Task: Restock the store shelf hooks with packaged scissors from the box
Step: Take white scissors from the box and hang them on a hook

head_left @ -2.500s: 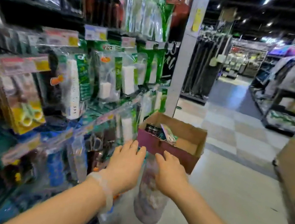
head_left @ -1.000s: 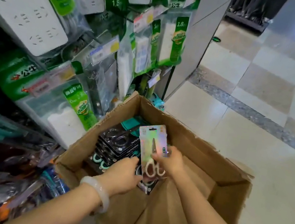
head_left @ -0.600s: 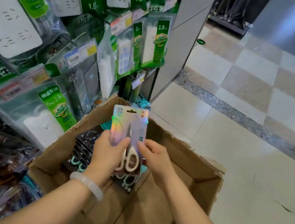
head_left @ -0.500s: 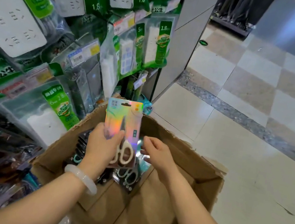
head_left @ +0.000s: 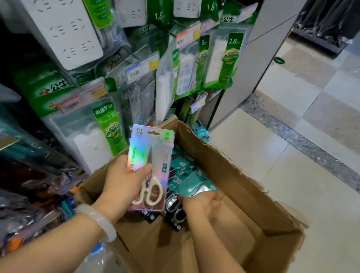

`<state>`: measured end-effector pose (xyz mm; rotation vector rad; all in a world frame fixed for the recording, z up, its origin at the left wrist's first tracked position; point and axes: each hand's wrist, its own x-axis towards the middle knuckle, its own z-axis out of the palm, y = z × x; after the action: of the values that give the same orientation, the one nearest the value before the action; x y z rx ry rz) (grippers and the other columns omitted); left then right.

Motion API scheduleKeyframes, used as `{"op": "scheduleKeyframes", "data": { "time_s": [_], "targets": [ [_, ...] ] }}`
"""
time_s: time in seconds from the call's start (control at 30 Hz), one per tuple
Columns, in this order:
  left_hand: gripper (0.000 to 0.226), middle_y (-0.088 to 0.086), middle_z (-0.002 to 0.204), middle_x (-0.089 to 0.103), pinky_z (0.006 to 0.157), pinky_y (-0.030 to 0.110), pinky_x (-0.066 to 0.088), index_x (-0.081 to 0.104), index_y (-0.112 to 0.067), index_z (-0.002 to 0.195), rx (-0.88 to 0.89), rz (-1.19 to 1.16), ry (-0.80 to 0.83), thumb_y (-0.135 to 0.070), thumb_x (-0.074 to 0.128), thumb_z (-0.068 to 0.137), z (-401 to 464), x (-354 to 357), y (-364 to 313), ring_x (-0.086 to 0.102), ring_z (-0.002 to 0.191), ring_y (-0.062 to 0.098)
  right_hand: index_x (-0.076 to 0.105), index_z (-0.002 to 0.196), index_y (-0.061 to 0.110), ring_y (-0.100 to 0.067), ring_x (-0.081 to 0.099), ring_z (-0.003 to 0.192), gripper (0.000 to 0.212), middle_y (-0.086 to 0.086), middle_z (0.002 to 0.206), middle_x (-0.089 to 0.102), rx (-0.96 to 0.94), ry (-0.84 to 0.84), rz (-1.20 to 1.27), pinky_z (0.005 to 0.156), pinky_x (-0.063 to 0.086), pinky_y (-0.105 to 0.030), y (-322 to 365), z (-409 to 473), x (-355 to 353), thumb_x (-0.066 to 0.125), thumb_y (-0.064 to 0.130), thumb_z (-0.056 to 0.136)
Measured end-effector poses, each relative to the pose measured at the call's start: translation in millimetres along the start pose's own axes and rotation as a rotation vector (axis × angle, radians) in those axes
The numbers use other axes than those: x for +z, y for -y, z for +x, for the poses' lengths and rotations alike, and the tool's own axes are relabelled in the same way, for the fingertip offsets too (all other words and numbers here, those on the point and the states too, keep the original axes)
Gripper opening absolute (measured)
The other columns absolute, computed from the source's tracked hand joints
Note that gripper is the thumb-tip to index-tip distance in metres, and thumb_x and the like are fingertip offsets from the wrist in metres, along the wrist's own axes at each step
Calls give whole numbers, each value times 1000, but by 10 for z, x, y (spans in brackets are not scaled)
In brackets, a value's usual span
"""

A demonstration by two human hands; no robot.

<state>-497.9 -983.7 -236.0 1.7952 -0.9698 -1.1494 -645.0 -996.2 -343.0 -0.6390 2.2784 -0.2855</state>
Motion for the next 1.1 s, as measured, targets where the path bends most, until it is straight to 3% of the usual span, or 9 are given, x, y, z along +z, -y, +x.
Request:
{"op": "scheduleKeyframes", "data": {
  "time_s": [0.1, 0.23, 0.37, 0.5, 0.63, 0.77, 0.87, 1.0, 1.1],
  "targets": [
    [6, 16, 90, 70, 79, 47, 55, 61, -8, 89, 0, -4, -5, -7, 64, 84, 1, -35, -11, 67, 85, 32, 20, 142, 5, -35, 38, 129, 105, -18, 142, 36, -24, -16, -47, 104, 37, -42, 37, 10, 38, 82, 39, 65],
    [23, 17, 90, 70, 81, 48, 54, 57, -23, 72, 6, 2, -1, -4, 63, 84, -30, -64, -14, 68, 85, 32, 39, 128, 4, -32, 55, 114, 92, -16, 126, 55, 70, 22, 100, 88, 49, -37, 8, 76, -14, 88, 35, 57],
    [20, 12, 90, 70, 84, 51, 53, 57, -24, 75, -6, 7, 16, -7, 64, 85, -37, -93, 42, 68, 86, 30, 59, 114, 10, -27, 63, 102, 66, -11, 114, 65, 11, 102, 162, 82, 51, -30, -65, 99, -13, 87, 31, 59],
    [18, 12, 89, 72, 82, 53, 54, 60, -24, 76, -7, 13, 39, -9, 64, 85, -32, -92, 66, 69, 84, 30, 62, 107, 11, -28, 64, 101, 43, -11, 112, 67, -24, 128, 255, 81, 50, -32, -131, 126, 13, 79, 27, 71],
    [19, 9, 91, 72, 84, 51, 53, 61, -25, 77, 19, 15, 49, -8, 63, 85, -26, -90, 84, 69, 86, 28, 58, 87, 8, -31, 66, 86, 9, -17, 103, 68, 55, 226, 624, 79, 56, -43, -195, 69, -9, 66, 7, 83],
    [6, 10, 94, 71, 85, 50, 53, 63, -15, 89, 1, 6, 31, -11, 65, 85, -29, -93, 129, 68, 88, 27, 54, 91, 6, -28, 65, 68, 6, -17, 91, 66, 34, 339, 796, 62, 55, -37, -270, -74, -227, 55, 1, 90],
    [16, 10, 92, 70, 85, 46, 54, 59, -22, 79, 31, -13, -15, -8, 65, 85, -87, -132, 133, 67, 88, 27, 58, 101, 6, -23, 69, 63, 13, -12, 86, 68, -96, 438, 906, 58, 58, -35, -213, -277, -456, 48, 1, 94],
    [21, 4, 76, 64, 79, 40, 51, 55, -21, 72, 64, -43, -85, -7, 66, 83, -196, -269, 97, 62, 78, 25, 61, 92, 11, -29, 68, 82, 12, -14, 92, 69, -332, 422, 857, 77, 56, -45, 27, -640, -665, 51, 6, 93],
    [13, 6, 79, 62, 71, 34, 47, 55, -12, 80, 87, -77, -139, -11, 68, 83, -304, -501, 69, 59, 77, 23, 63, 97, 7, -23, 70, 77, 11, -12, 90, 71, -489, 415, 766, 68, 59, -38, 190, -944, -681, 53, 7, 93]
  ]
}}
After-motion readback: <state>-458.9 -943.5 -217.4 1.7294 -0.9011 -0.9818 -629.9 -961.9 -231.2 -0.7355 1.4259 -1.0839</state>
